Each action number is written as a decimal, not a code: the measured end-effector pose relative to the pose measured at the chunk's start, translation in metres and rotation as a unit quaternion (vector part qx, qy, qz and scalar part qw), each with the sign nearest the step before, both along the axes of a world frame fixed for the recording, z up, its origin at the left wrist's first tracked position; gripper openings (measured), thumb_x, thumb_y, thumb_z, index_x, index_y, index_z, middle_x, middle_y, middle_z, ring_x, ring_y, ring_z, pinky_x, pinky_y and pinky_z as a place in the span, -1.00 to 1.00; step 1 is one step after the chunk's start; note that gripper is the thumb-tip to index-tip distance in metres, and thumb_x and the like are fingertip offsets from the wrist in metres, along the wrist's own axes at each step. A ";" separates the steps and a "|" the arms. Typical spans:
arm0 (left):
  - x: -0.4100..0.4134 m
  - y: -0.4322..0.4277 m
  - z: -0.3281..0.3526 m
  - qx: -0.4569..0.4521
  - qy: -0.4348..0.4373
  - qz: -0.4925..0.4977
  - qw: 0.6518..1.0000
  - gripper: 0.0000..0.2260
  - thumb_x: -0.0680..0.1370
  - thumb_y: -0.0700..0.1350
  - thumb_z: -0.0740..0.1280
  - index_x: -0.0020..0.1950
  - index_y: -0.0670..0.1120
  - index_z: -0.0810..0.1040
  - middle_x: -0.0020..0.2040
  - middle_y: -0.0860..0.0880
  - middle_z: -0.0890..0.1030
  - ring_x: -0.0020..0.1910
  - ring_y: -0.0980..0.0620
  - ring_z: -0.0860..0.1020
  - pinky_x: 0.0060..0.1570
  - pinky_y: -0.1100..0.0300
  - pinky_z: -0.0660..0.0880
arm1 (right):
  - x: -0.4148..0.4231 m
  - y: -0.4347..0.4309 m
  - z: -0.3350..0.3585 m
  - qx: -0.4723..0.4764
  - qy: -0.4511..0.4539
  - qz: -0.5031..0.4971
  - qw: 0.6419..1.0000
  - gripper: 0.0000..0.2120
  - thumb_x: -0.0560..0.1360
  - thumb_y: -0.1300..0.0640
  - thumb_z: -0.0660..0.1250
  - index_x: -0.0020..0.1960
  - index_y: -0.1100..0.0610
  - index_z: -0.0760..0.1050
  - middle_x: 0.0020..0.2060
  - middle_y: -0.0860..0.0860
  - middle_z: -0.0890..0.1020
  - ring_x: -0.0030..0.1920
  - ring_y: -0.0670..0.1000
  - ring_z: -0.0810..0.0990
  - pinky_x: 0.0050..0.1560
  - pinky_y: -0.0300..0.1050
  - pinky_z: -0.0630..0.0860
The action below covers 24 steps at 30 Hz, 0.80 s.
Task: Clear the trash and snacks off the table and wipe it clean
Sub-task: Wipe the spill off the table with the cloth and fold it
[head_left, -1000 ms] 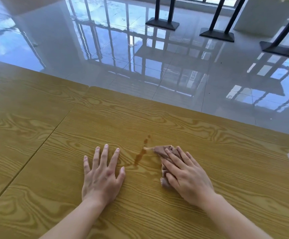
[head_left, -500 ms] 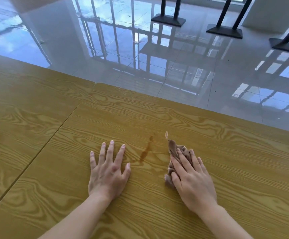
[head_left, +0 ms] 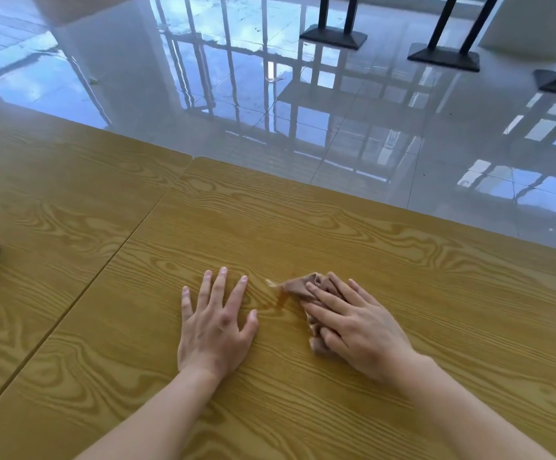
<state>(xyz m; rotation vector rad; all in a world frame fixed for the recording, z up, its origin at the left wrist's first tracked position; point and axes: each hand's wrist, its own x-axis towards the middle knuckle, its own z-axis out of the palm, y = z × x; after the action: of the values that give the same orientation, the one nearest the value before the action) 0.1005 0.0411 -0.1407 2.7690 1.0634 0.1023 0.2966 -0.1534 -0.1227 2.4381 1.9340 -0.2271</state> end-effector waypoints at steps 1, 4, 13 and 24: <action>0.000 0.000 -0.001 -0.002 -0.002 -0.001 1.000 -0.41 0.54 0.29 0.00 0.55 0.16 0.17 0.61 -0.04 0.11 0.60 -0.05 -0.05 0.52 -0.22 -0.12 | 0.000 -0.018 -0.001 -0.004 -0.004 0.005 1.000 -0.52 0.64 -0.18 -0.06 0.55 -0.19 0.14 0.58 -0.19 0.03 0.59 0.00 -0.15 0.53 0.05 -0.09; 0.000 0.000 -0.002 0.003 -0.001 0.001 1.000 -0.42 0.55 0.28 -0.01 0.55 0.15 0.17 0.60 -0.05 0.12 0.60 -0.06 -0.03 0.52 -0.23 -0.10 | 0.007 -0.019 -0.001 -0.003 -0.005 -0.121 0.993 -0.50 0.63 -0.20 -0.12 0.56 -0.18 0.08 0.58 -0.17 -0.01 0.58 -0.03 -0.22 0.54 0.00 -0.14; 0.000 0.000 -0.001 0.000 -0.004 0.002 1.000 -0.47 0.58 0.19 -0.05 0.56 0.16 0.15 0.61 -0.04 0.09 0.60 -0.06 -0.04 0.52 -0.23 -0.10 | -0.038 0.033 -0.002 0.030 0.013 -0.104 0.994 -0.48 0.63 -0.22 -0.09 0.56 -0.14 0.10 0.59 -0.11 0.01 0.58 0.08 -0.20 0.55 0.10 -0.09; 0.000 0.001 0.000 -0.005 -0.010 0.001 1.000 -0.47 0.58 0.17 -0.07 0.55 0.13 0.19 0.61 -0.05 0.12 0.59 -0.06 -0.01 0.52 -0.23 -0.11 | -0.035 0.062 0.002 0.025 0.041 -0.240 0.969 -0.46 0.63 -0.22 -0.18 0.59 -0.15 -0.04 0.60 -0.11 -0.07 0.57 0.11 -0.26 0.55 0.13 -0.18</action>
<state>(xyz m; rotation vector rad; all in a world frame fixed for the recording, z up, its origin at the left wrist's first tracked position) 0.1005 0.0417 -0.1408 2.7526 1.0604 0.1241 0.2612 -0.0912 -0.1208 2.9375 1.3498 -0.2919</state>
